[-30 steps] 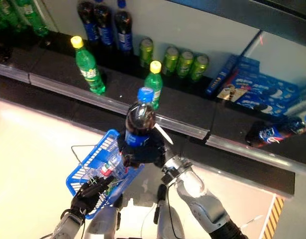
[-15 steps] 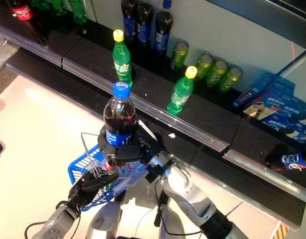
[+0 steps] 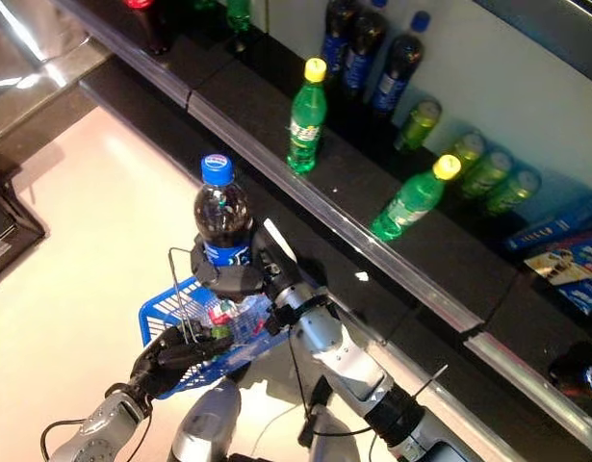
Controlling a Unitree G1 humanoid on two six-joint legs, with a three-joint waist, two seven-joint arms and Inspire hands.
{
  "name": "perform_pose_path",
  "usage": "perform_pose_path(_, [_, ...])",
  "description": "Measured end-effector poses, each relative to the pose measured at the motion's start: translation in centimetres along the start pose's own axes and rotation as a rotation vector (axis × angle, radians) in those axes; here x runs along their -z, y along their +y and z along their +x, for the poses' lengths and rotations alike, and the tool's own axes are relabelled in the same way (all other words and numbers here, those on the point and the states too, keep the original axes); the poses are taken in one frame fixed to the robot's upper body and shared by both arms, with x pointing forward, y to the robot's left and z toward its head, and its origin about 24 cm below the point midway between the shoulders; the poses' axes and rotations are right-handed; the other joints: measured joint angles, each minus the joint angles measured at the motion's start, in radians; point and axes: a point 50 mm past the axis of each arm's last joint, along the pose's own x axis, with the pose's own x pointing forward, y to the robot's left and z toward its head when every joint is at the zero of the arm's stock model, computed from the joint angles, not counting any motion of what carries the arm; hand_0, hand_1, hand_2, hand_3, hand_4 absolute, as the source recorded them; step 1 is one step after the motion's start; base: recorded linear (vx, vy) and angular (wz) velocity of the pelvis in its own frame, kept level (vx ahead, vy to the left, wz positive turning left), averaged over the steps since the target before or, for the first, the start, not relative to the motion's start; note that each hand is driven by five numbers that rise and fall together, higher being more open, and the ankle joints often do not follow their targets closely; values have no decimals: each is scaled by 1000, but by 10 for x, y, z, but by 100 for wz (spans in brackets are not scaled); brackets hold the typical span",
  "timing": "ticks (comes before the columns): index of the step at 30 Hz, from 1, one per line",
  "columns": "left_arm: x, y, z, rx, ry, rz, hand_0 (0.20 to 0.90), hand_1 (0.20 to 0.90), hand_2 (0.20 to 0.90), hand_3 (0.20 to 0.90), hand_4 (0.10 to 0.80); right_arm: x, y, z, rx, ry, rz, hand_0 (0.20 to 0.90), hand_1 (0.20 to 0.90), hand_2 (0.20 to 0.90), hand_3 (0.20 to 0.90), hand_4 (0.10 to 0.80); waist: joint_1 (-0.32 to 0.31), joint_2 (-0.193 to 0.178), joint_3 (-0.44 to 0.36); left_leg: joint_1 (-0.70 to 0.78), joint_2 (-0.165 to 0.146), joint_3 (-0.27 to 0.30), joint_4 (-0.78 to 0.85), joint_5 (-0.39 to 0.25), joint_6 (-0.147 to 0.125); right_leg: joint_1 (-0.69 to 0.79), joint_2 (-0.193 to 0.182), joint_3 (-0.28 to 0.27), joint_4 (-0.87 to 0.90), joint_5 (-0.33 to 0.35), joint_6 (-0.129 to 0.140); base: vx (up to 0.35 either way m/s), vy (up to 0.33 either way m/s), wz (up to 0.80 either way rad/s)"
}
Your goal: Pick up the drink and place into the basket.
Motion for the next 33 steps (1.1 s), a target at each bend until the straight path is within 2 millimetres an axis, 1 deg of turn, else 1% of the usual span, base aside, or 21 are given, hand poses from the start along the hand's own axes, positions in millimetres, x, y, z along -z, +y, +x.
perform_pose_path(3, [-3,2,-2,33,5,21,300,300,300,200,100,13,-9,4,49,49,-47,300,300,300,200,100,14,2,1,-3,-1,-3,0,0,0,7,0,-8,-8,0,0,-39,37,10])
perform_pose_path(5, [-6,3,-2,62,9,41,300,300,300,200,100,22,-17,6,101,84,-77,300,300,300,200,100,14,4,2,-13,-5,-23,1,4,-1,9,-4,-28,-10,-1,3,-7,39,23])
perform_pose_path(8, [-9,5,-5,98,18,39,300,300,300,200,100,33,-28,4,152,131,-97,300,300,300,200,100,20,10,6,-22,-12,-36,0,9,0,8,-9,-43,-11,-2,4,1,48,19])
perform_pose_path(9, [-11,6,-5,121,15,27,300,300,300,200,100,37,-32,3,173,146,-103,300,300,300,200,100,16,14,8,-29,-14,-44,0,13,0,9,-12,-56,-11,-4,6,-18,37,27])
perform_pose_path(13, [-17,2,-3,199,6,-10,300,300,300,200,100,44,-42,2,226,180,-109,300,300,300,200,100,29,33,18,-39,-21,-50,0,19,2,9,-20,-71,-13,-3,10,-21,23,15])
perform_pose_path(18, [-26,-13,0,314,9,26,300,300,300,200,100,49,-45,2,245,201,-108,300,300,300,200,100,38,37,20,-58,-28,-71,-1,28,1,7,-26,-100,-14,-5,14,2,-8,17])
perform_pose_path(19, [-30,-20,1,361,10,39,300,300,300,200,100,50,-44,6,250,204,-102,300,300,300,200,100,45,37,20,-62,-29,-75,-1,29,1,7,-27,-106,-14,-5,14,23,-20,13])
perform_pose_path(21, [-34,-25,2,394,2,48,300,300,300,200,100,52,-43,11,259,212,-93,300,300,300,200,100,55,37,20,-62,-31,-76,-1,29,1,7,-29,-107,-15,-6,15,38,-22,5])
perform_pose_path(23, [-37,-30,3,425,6,55,300,300,300,200,100,53,-43,14,275,219,-73,300,300,300,200,100,68,37,20,-64,-32,-80,-1,29,1,8,-29,-110,-15,-7,16,39,-21,6])
perform_pose_path(26, [-39,-35,3,464,9,58,300,300,300,200,100,56,-42,18,298,232,-38,300,300,300,200,100,71,37,20,-71,-39,-100,-1,33,0,13,-33,-133,-19,-9,19,40,-32,20])
perform_pose_path(27, [-39,-35,3,468,15,58,300,300,300,200,100,58,-42,17,304,241,-21,300,300,300,200,100,78,37,20,-71,-40,-101,-1,33,1,19,-32,-138,-24,-9,20,56,-45,13])
perform_pose_path(28, [-41,-36,5,472,24,64,300,300,300,200,100,65,-43,18,326,259,11,300,300,300,200,100,85,37,20,-67,-41,-103,-1,33,1,27,-33,-142,-30,-9,21,40,-32,12])
perform_pose_path(33, [-42,-38,6,497,35,73,300,300,300,200,100,83,-47,11,372,350,45,300,300,300,200,100,98,37,20,-72,-48,-126,0,33,1,40,-34,-137,-33,-20,31,32,-28,17])
